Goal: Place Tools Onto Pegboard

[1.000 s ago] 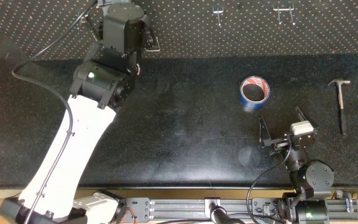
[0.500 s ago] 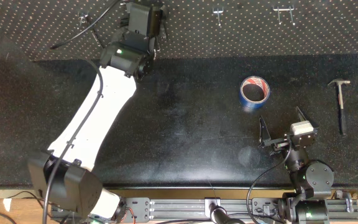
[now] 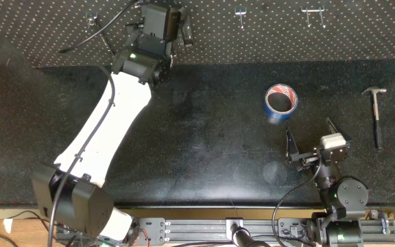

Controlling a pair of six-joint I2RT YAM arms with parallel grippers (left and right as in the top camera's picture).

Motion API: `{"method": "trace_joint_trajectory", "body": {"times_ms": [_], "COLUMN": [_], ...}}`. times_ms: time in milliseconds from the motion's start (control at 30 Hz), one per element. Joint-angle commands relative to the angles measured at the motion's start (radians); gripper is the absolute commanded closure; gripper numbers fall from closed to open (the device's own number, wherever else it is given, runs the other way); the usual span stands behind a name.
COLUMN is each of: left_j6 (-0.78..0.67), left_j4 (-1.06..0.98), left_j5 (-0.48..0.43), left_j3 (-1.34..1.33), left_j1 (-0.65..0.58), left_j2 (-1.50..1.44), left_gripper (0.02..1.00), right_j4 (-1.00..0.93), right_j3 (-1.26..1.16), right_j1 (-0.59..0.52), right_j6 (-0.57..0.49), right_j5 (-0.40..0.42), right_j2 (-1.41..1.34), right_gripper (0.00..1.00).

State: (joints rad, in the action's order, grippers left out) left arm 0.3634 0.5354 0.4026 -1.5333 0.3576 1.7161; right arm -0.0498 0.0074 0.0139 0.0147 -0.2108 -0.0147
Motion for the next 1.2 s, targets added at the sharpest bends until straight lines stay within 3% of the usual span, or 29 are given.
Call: {"method": "trace_joint_trajectory", "body": {"times_ms": [33,100,167,233,333,433,533,700,800,967,1200], "left_j6": [-0.006,-0.006,-0.002,-0.003,-0.006,-0.060,-0.257,-0.276,-0.334,-0.343,-0.316], "left_j4": [0.166,0.314,0.314,0.109,-0.325,-0.594,-0.577,-0.353,-0.304,-0.601,-0.463], "left_j5": [0.005,0.004,-0.017,-0.099,-0.360,-0.468,-0.456,-0.200,-0.229,-0.416,-0.427], "left_j3": [-0.014,0.012,0.169,0.489,0.976,1.260,1.322,1.334,1.355,1.528,1.528], "left_j1": [-0.046,-0.105,-0.168,-0.264,-0.428,-0.476,-0.472,-0.362,-0.364,-0.393,-0.397], "left_j2": [-0.169,-0.299,-0.453,-0.669,-0.967,-1.149,-1.258,-1.422,-1.496,-1.578,-1.713], "left_gripper": [0.023,0.023,0.023,0.023,0.023,0.023,0.023,0.023,0.023,0.023,0.023], "right_j4": [-0.003,-0.003,-0.003,-0.003,-0.003,-0.003,-0.003,-0.003,-0.003,-0.003,-0.003], "right_j3": [-0.003,-0.003,-0.003,-0.003,-0.003,-0.003,-0.003,-0.003,-0.003,-0.003,-0.003], "right_j1": [-0.004,-0.004,-0.004,-0.004,-0.004,-0.004,-0.004,-0.004,-0.004,-0.004,-0.004], "right_j6": [0.011,0.011,0.011,0.011,0.011,0.011,0.011,0.011,0.011,0.011,0.011], "right_j5": [0.002,0.002,0.002,0.002,0.002,0.002,0.002,0.002,0.002,0.002,0.002], "right_j2": [0.004,0.004,0.004,0.004,0.004,0.004,0.004,0.004,0.004,0.004,0.004], "right_gripper": [0.005,0.003,0.003,0.003,0.003,0.003,0.001,0.003,0.003,0.003,0.003]}}
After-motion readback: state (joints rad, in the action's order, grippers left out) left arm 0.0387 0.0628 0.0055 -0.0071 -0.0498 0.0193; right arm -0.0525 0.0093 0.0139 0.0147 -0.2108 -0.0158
